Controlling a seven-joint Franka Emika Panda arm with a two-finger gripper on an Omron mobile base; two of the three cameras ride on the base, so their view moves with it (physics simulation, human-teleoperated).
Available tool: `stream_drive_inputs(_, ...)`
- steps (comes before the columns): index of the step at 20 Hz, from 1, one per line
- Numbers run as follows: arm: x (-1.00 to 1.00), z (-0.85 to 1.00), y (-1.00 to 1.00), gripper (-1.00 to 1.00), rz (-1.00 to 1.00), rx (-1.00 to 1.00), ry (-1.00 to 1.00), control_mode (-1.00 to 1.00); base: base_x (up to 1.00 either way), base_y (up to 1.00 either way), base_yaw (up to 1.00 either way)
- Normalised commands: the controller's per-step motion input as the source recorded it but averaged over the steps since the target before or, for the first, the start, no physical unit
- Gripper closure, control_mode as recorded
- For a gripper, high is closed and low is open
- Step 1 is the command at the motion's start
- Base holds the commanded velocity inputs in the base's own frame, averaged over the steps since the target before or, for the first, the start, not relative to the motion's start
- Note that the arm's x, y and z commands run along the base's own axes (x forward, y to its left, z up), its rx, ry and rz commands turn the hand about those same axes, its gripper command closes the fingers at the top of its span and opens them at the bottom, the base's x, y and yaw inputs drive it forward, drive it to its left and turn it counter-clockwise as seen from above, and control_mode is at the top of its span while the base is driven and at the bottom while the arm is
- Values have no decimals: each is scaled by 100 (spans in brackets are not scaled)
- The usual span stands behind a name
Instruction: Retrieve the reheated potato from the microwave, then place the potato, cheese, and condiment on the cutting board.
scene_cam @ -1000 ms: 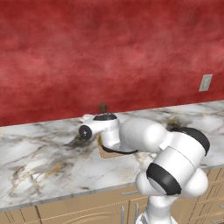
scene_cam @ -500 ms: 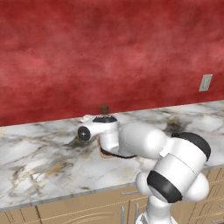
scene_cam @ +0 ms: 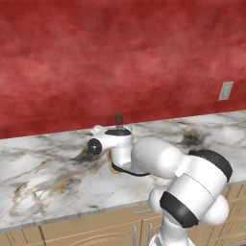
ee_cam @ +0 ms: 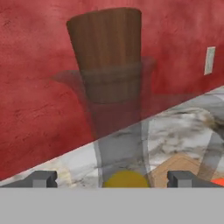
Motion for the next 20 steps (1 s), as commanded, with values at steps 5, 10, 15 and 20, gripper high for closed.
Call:
stream_drive_inputs(5, -20, 9, 0, -100, -6, 12, 1, -100, 0, 0, 0)
stream_drive_inputs(10, -24, 31, -3, -100, -2, 13, 8, -100, 0, 0, 0)
stream_drive_inputs(15, -40, 36, -8, -100, 1, 9, 19, -100, 0, 0, 0)
stream_drive_inputs(20, -58, 30, -13, -100, 15, 0, 6, -100, 0, 0, 0)
